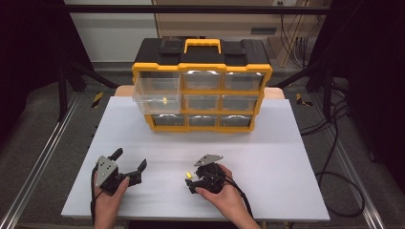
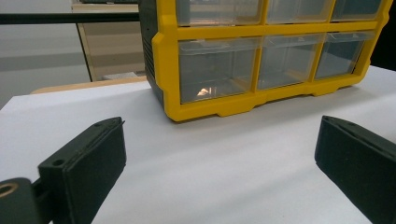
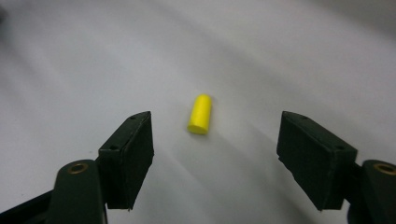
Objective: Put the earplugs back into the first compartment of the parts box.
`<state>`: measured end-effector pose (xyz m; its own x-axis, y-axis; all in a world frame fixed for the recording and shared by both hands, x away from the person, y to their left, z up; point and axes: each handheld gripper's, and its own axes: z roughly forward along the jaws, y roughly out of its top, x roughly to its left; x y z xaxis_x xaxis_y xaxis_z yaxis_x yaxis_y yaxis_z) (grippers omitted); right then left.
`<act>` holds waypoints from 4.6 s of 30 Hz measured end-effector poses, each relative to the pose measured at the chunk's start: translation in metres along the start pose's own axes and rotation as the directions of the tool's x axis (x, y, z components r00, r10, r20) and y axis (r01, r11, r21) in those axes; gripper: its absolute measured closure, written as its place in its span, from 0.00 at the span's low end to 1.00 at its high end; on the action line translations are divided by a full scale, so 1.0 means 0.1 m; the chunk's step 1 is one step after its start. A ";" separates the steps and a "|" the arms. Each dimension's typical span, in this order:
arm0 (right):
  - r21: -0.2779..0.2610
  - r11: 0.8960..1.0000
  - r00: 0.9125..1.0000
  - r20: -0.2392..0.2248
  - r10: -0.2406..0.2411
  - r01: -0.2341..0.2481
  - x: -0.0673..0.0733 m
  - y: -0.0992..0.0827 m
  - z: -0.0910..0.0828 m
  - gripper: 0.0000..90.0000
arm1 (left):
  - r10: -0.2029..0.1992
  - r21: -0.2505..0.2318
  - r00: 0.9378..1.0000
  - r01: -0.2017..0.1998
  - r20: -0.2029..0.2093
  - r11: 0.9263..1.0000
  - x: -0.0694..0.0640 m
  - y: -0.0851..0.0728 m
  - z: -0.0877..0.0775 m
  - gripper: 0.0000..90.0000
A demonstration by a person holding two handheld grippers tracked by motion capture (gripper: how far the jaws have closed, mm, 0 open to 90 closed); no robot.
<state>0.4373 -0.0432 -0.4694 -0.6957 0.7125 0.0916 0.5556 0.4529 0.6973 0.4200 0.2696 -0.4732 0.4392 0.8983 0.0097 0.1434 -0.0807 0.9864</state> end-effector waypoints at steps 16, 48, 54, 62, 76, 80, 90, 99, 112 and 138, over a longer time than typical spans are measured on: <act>0.024 0.999 1.000 -0.013 0.025 -0.025 -0.01 0.03 0.04 0.43 | 0.001 0.002 1.000 -0.001 0.002 1.000 0.00 0.00 0.00 0.02; 0.012 0.999 0.999 -0.038 0.037 -0.037 -0.02 0.07 0.18 0.70 | -0.001 -0.001 1.000 0.001 0.003 1.000 0.00 0.00 0.01 0.02; 0.016 1.000 0.999 -0.029 0.020 -0.020 0.00 0.07 0.18 0.78 | 0.000 -0.001 1.000 0.000 0.003 1.000 0.00 0.00 0.01 0.02; 0.007 1.000 0.999 -0.034 -0.014 0.014 0.01 0.06 0.18 0.88 | 0.001 0.000 1.000 -0.001 0.003 1.000 0.00 0.00 0.01 0.02; -0.154 0.988 0.999 -0.019 0.030 -0.032 -0.15 0.21 -0.08 0.90 | 0.001 0.002 1.000 -0.001 0.004 1.000 0.01 0.00 0.01 0.02; -0.214 0.976 0.999 -0.016 0.044 -0.047 -0.21 0.36 -0.26 0.90 | 0.001 0.001 1.000 -0.001 0.004 1.000 0.00 0.00 0.01 0.02; -0.334 0.941 0.998 -0.005 0.061 -0.059 -0.34 0.72 -0.63 0.91 | -0.001 0.000 1.000 0.001 0.005 1.000 0.00 0.00 0.01 0.02; -0.401 0.916 0.999 0.024 0.040 -0.027 -0.37 1.03 -0.96 0.91 | 0.000 0.000 1.000 0.000 0.005 1.000 0.00 0.00 0.01 0.02; -0.497 0.866 0.998 0.000 0.065 -0.057 -0.44 1.43 -1.26 0.91 | -0.002 0.001 1.000 0.002 0.005 1.000 0.01 0.00 0.01 0.02; -0.595 0.801 0.995 0.009 0.096 -0.072 -0.40 2.03 -1.45 0.91 | -0.004 0.000 1.000 0.004 0.008 1.000 0.01 0.00 0.01 0.02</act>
<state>0.5117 -0.0574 -0.2286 -0.6351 0.7574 0.1519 0.2243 -0.0074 0.9745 0.4209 0.2702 -0.4734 0.4460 0.8950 0.0045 0.1453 -0.0774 0.9864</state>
